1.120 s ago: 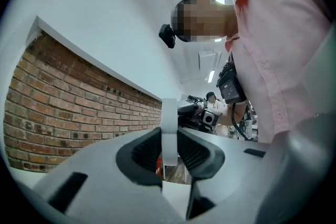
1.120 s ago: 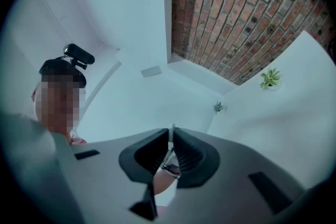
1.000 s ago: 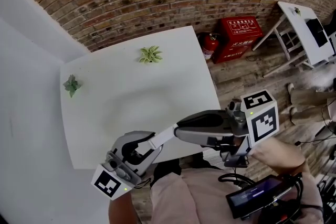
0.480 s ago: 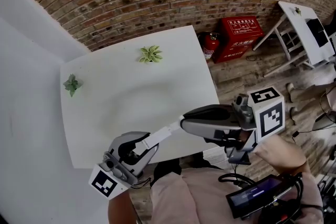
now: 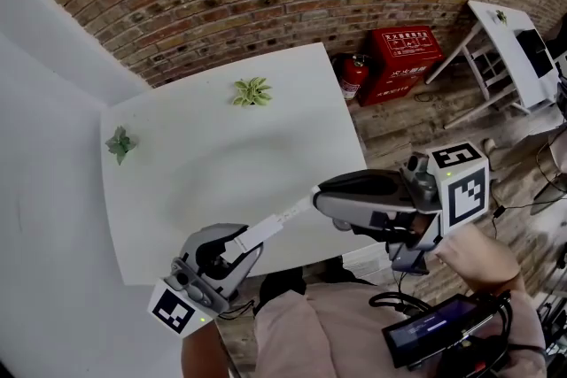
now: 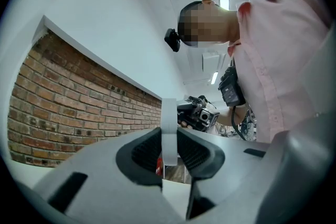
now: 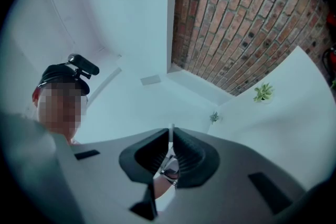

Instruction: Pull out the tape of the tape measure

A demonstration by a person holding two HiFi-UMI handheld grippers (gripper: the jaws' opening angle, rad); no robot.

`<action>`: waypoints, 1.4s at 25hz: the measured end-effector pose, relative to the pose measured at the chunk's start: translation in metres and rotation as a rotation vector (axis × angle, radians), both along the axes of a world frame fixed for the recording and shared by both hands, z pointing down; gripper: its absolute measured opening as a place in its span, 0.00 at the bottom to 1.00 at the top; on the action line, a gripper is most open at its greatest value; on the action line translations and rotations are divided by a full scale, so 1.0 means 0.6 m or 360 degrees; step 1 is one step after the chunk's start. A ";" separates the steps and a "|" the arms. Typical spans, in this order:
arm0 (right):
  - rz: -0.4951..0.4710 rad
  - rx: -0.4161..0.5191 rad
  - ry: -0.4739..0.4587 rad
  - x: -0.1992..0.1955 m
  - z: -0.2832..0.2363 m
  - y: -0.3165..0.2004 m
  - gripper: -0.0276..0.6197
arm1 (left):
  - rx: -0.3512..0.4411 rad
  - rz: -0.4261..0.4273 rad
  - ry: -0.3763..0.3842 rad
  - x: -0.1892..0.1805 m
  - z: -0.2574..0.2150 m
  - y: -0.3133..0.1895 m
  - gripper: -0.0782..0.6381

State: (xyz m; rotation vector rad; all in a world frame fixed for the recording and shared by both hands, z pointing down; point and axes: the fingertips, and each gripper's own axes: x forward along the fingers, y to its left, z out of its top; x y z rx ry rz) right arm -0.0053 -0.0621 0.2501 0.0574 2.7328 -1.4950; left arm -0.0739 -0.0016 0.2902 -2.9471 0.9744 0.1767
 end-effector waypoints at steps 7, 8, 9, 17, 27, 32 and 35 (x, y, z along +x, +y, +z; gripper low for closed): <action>0.0014 0.0006 0.0018 0.003 0.005 -0.002 0.09 | 0.0010 -0.0004 -0.0005 -0.002 0.001 0.002 0.24; 0.0015 0.0004 0.0018 0.003 0.005 -0.002 0.09 | 0.0014 -0.0008 -0.0008 -0.003 0.000 0.002 0.24; 0.0017 0.0003 0.0018 0.003 0.005 -0.002 0.09 | 0.0017 -0.0010 -0.0008 -0.004 -0.001 0.002 0.24; 0.0074 0.0014 0.0015 0.015 0.000 -0.019 0.09 | 0.0010 -0.0043 0.0012 -0.021 -0.002 0.001 0.24; 0.0096 0.0036 0.0035 0.025 0.001 -0.024 0.09 | 0.0008 -0.0050 -0.0005 -0.026 0.002 0.005 0.24; 0.0093 0.0030 0.0040 0.036 -0.005 -0.027 0.09 | 0.0004 -0.0054 -0.0005 -0.018 -0.008 0.003 0.24; 0.0094 0.0026 0.0045 0.044 -0.011 -0.031 0.09 | -0.0004 -0.0056 -0.0012 -0.011 -0.015 0.000 0.24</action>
